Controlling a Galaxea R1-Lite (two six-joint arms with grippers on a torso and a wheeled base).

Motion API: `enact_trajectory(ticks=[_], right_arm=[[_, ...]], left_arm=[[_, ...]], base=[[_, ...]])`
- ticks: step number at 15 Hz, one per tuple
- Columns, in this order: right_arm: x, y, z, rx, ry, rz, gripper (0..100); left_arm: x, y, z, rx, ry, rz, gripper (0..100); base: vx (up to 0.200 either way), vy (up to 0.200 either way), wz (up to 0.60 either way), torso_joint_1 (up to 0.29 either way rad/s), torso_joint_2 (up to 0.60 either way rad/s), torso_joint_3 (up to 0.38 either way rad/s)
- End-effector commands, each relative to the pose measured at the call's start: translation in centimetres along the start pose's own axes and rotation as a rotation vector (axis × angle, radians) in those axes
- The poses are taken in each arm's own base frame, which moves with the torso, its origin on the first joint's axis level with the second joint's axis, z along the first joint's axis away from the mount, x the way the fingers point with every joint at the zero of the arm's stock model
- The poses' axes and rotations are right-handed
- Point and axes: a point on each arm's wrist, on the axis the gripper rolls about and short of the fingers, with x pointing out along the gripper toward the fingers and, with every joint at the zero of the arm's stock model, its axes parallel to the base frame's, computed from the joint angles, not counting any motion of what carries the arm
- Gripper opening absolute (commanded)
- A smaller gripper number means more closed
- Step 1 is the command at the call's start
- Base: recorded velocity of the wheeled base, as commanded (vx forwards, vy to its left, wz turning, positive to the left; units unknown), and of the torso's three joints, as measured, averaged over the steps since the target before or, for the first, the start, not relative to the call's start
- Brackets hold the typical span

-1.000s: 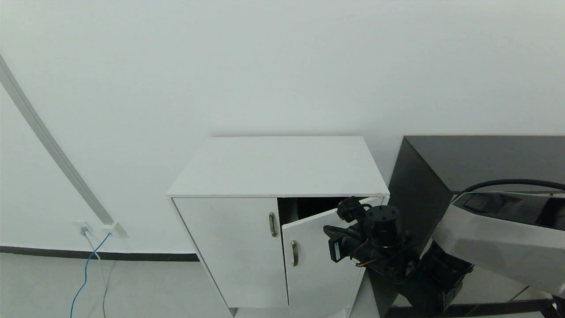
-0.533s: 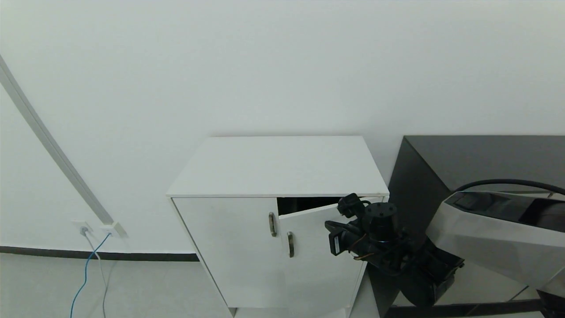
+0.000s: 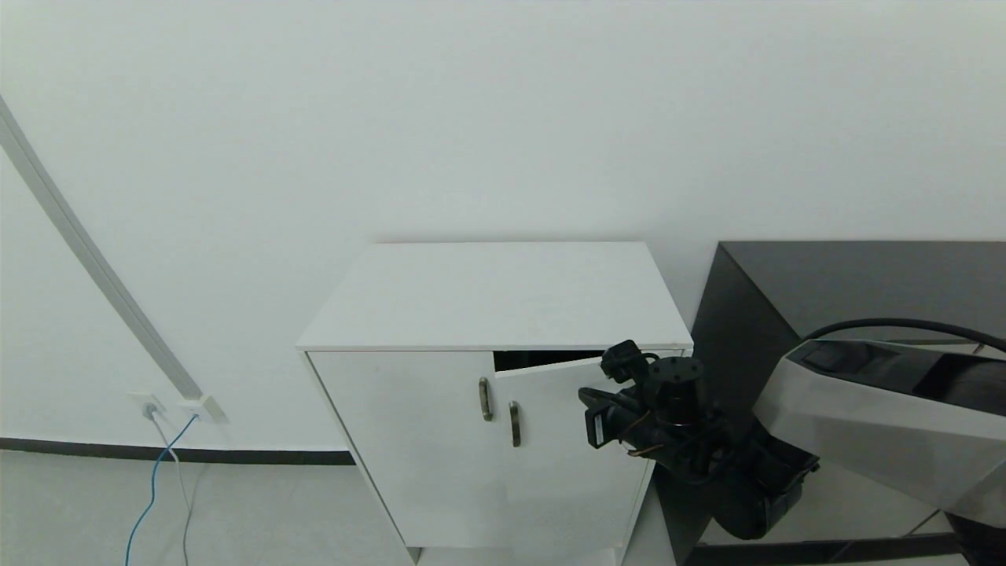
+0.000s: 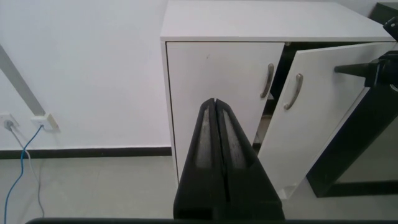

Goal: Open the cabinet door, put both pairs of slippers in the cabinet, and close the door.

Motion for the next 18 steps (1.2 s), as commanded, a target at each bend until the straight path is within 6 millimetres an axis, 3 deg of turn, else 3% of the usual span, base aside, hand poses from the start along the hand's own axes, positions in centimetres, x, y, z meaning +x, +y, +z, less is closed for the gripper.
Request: enact_trajectory(ticks=[1, 18], right_arm=[[0.0, -0.1, -0.1, 0.001, 0.001, -0.002, 0], [1.8, -1.3, 0.4, 0.006, -0.036, -0.029, 0]], left_arm=[[0.0, 0.0, 0.0, -0.001, 0.000, 0.000, 0], [0.0, 0.0, 0.0, -0.001, 0.000, 0.000, 0]], base=[[0.000, 0.000, 0.00, 0.000, 0.00, 0.000], [0.000, 0.000, 0.00, 0.000, 0.00, 0.000]])
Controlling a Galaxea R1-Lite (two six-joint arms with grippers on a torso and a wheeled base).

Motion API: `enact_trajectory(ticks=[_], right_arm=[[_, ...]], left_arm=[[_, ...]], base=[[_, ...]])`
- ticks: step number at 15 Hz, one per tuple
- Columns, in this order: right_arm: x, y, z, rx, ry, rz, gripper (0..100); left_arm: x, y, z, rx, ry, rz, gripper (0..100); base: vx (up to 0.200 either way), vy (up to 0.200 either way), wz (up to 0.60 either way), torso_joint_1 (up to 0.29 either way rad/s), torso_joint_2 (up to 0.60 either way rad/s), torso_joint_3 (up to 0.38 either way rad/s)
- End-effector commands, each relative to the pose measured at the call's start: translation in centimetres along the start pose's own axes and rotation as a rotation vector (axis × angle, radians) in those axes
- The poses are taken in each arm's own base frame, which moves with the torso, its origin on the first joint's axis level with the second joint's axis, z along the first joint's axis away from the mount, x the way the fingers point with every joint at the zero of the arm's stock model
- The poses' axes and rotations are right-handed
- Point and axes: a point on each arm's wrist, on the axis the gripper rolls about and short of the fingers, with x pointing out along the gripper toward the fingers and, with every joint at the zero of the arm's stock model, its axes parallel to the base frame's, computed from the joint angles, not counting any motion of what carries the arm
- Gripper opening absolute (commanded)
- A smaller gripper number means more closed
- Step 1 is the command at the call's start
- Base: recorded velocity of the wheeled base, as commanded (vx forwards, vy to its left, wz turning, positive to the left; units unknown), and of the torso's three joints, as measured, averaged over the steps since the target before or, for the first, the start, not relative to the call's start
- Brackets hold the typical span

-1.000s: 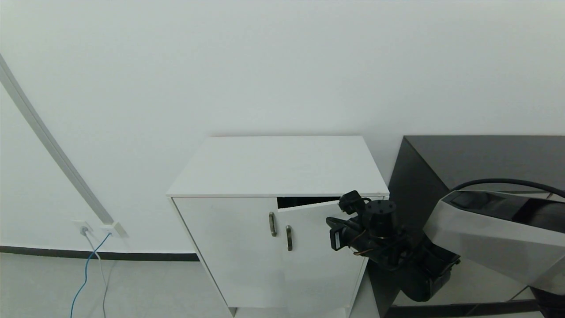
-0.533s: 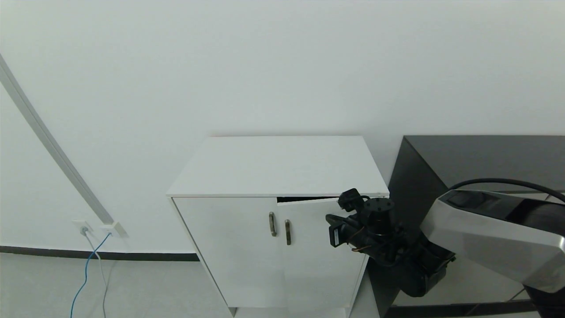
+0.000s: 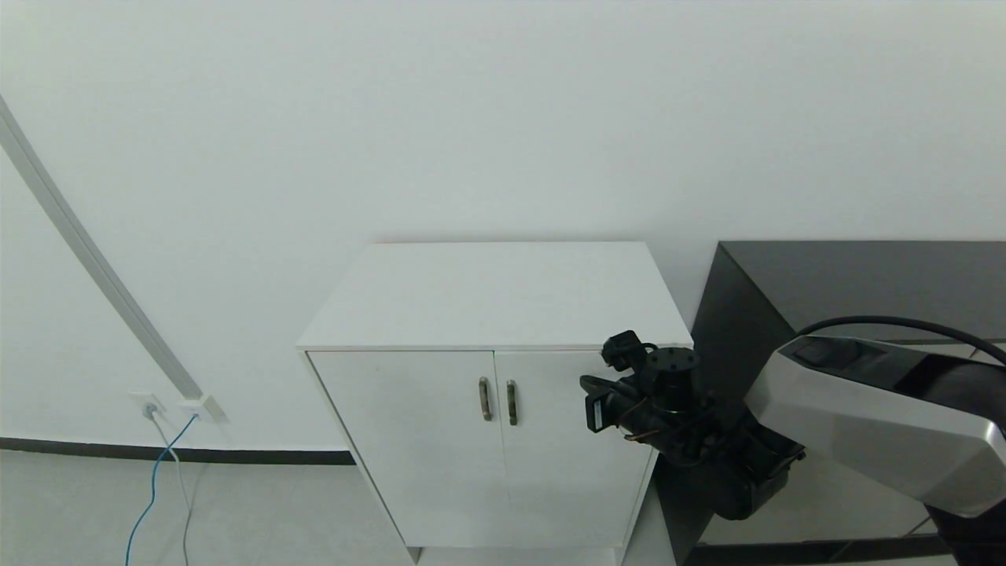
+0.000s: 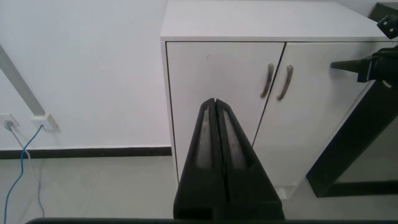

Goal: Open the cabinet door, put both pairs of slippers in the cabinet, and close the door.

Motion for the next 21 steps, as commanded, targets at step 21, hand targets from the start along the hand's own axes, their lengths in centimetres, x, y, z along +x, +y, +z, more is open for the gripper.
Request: enact_trajectory(ticks=[21], right_arm=[[0.42, -0.45, -0.01, 0.001, -0.013, -0.009, 0]], left_arm=[[0.00, 0.00, 0.00, 0.000, 0.000, 0.000, 0]], base=[[0.000, 0.000, 0.00, 0.000, 0.00, 0.000]])
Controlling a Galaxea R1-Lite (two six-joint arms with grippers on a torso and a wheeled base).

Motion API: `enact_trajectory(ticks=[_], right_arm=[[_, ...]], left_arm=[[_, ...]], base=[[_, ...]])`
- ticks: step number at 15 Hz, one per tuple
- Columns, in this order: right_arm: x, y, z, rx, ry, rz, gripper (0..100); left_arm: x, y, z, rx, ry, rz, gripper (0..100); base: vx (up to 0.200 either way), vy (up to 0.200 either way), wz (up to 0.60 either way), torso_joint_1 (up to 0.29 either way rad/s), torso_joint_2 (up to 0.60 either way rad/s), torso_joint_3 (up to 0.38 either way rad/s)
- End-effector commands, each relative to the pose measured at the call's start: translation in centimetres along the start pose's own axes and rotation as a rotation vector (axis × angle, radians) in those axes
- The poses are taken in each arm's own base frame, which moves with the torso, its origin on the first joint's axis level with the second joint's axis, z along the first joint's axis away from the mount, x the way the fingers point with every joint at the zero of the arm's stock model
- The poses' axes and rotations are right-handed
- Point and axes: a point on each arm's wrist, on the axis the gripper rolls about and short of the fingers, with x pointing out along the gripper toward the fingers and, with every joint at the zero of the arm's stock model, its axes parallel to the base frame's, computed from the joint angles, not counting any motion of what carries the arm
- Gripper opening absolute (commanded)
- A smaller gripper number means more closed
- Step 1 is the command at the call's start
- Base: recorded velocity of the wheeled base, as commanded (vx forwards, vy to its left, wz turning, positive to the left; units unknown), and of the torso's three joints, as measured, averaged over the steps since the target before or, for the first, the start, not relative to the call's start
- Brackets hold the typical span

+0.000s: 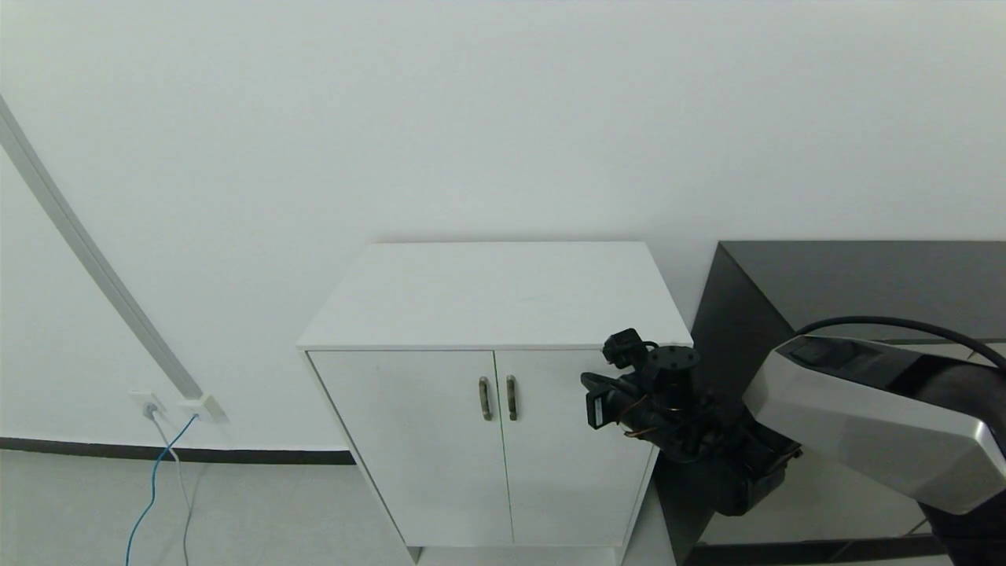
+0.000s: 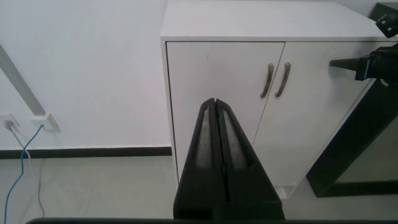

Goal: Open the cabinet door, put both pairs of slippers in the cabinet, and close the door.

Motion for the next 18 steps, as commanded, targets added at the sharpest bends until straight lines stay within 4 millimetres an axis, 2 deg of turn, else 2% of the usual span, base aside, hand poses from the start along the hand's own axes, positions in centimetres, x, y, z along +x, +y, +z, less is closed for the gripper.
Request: enact_trajectory(ticks=[1, 3, 7, 11, 12, 13, 18], right_arm=[[-0.2, 0.0, 0.1, 0.000, 0.001, 0.000, 0], [-1.1, 0.2, 0.4, -0.001, 0.009, 0.003, 0], [-4.2, 0.4, 1.5, 0.000, 0.003, 0.006, 0], [-9.3, 0.1, 2.6, 0.003, -0.029, -0.060, 0], [-9.9, 0.0, 2.7, 0.005, -0.032, -0.063, 0], [-11.8, -0.4, 2.9, 0.008, -0.044, -0.099, 0], [-17.6, -3.2, 2.8, 0.027, -0.063, -0.255, 0]], left_arm=[[0.0, 0.0, 0.0, -0.001, 0.000, 0.000, 0], [0.0, 0.0, 0.0, -0.001, 0.000, 0.000, 0], [0.0, 0.0, 0.0, -0.001, 0.000, 0.000, 0], [0.0, 0.0, 0.0, -0.001, 0.000, 0.000, 0], [0.0, 0.0, 0.0, -0.001, 0.000, 0.000, 0], [0.0, 0.0, 0.0, -0.001, 0.000, 0.000, 0], [0.0, 0.0, 0.0, -0.001, 0.000, 0.000, 0]], base=[[0.000, 0.000, 0.00, 0.000, 0.00, 0.000], [0.000, 0.000, 0.00, 0.000, 0.00, 0.000], [0.000, 0.000, 0.00, 0.000, 0.00, 0.000], [0.000, 0.000, 0.00, 0.000, 0.00, 0.000], [0.000, 0.000, 0.00, 0.000, 0.00, 0.000], [0.000, 0.000, 0.00, 0.000, 0.00, 0.000], [0.000, 0.000, 0.00, 0.000, 0.00, 0.000]])
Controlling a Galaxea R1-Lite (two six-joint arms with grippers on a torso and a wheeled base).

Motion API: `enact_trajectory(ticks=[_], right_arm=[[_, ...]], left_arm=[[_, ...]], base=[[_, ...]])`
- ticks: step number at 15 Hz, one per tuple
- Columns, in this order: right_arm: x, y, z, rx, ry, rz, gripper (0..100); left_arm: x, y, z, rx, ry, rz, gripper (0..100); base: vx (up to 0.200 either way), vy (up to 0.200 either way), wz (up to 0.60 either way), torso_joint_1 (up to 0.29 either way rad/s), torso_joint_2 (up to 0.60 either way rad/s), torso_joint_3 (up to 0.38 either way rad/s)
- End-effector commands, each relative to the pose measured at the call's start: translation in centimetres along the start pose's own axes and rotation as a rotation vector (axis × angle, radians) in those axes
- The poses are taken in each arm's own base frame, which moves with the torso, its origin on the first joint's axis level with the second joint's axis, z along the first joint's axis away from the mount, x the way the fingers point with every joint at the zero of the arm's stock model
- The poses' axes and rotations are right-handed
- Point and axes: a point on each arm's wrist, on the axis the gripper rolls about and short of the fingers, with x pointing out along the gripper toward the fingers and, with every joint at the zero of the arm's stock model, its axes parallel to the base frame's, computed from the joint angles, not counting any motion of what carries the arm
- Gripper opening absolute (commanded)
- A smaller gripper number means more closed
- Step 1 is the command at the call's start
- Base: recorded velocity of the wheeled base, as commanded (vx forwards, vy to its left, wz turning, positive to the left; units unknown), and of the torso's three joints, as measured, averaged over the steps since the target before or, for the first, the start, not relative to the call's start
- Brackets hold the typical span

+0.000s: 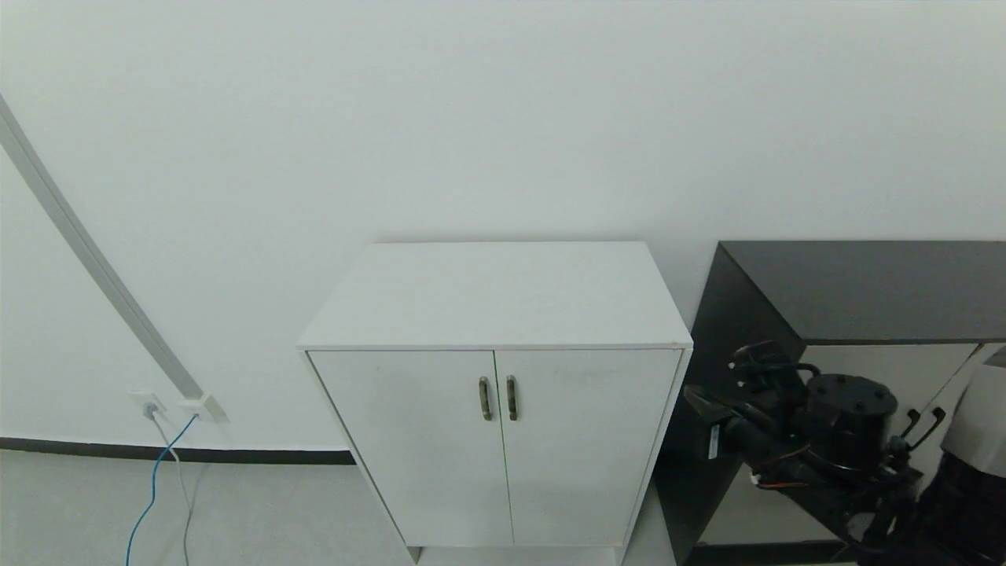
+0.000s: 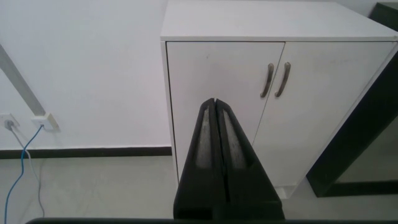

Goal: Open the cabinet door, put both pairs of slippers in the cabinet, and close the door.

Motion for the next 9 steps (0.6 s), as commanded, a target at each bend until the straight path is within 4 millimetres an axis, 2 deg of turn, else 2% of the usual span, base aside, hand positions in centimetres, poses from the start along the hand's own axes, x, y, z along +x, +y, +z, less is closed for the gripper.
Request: enact_trajectory(ticks=[1, 4, 9], right_arm=[[-3.3, -2.8, 0.6, 0.017, -0.013, -0.098, 0], [-6.5, -5.2, 0.9, 0.033, -0.026, -0.199, 0], [-10.8, -6.2, 1.9, 0.044, -0.060, -0.269, 0]], left_arm=[[0.0, 0.0, 0.0, 0.000, 0.000, 0.000, 0], [0.0, 0.0, 0.0, 0.000, 0.000, 0.000, 0], [0.0, 0.0, 0.0, 0.000, 0.000, 0.000, 0]], base=[[0.000, 0.000, 0.00, 0.000, 0.00, 0.000], [0.000, 0.000, 0.00, 0.000, 0.00, 0.000], [0.000, 0.000, 0.00, 0.000, 0.00, 0.000]])
